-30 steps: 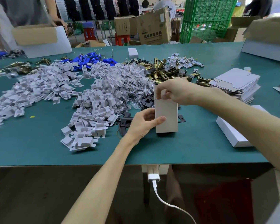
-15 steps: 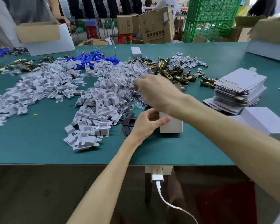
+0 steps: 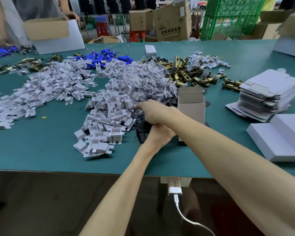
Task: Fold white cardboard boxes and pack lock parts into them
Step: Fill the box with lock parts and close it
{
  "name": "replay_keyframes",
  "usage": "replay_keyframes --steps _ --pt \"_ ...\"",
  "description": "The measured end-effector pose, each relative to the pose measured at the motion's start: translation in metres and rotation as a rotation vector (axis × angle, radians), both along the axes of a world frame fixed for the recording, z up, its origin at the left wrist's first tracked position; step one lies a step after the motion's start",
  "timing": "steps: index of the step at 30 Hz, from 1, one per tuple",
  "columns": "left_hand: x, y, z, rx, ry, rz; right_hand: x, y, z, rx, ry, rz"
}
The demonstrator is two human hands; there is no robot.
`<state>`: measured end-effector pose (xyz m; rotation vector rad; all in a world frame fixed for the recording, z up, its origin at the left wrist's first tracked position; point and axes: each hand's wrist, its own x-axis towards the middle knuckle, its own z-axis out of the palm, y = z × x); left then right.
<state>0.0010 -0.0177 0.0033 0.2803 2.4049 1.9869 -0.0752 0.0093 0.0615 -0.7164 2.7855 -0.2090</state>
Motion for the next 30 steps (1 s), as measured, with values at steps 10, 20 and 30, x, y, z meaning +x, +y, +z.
replay_keyframes --steps 10,20,30 --pt "-0.001 0.001 0.0 0.012 0.008 0.0 0.009 0.004 0.0 -0.065 0.105 -0.096" --pt "-0.006 -0.001 -0.003 0.054 0.036 0.002 0.032 0.025 0.035 -0.399 0.267 -0.078" --pt "-0.007 0.001 -0.004 0.165 -0.034 -0.017 0.027 0.118 0.089 -0.629 0.304 -0.167"
